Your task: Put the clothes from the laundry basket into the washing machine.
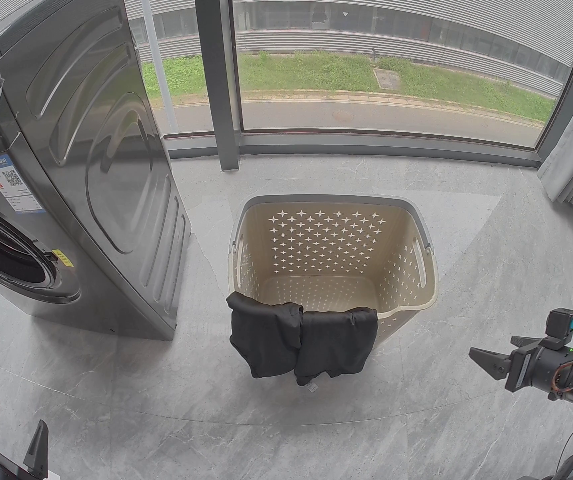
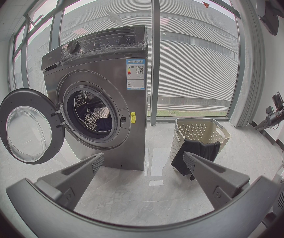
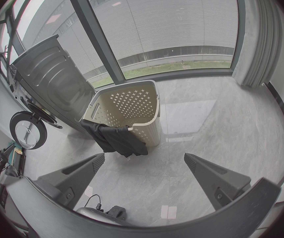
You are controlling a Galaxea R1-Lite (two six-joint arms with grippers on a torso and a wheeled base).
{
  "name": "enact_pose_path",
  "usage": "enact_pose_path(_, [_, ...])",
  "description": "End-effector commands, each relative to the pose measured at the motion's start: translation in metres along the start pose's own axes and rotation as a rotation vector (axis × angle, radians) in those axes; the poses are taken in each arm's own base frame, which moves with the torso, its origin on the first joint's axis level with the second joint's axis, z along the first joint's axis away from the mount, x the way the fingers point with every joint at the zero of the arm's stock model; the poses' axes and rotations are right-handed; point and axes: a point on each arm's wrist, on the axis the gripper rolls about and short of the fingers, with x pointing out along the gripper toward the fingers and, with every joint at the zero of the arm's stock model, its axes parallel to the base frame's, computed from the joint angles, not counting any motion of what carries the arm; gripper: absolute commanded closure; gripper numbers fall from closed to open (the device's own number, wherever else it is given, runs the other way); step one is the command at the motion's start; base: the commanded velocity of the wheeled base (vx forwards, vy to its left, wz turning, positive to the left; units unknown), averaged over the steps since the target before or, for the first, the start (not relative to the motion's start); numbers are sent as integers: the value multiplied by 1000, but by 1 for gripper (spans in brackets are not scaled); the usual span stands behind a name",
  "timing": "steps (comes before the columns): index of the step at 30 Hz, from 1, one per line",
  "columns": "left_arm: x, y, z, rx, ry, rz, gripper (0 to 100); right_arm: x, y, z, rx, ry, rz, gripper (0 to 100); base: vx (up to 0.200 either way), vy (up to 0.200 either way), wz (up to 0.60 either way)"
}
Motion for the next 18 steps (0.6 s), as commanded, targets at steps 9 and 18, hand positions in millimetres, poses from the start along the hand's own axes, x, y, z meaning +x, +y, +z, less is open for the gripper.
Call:
enact_pose_path(9, [0, 0, -5, 0, 3, 0, 0, 39, 35, 0, 31, 73, -33, 0, 0, 0, 0])
enact_pose_path(18, [0, 0, -5, 0, 3, -1, 0, 59, 49, -6, 23, 112, -9, 0, 0, 0, 0])
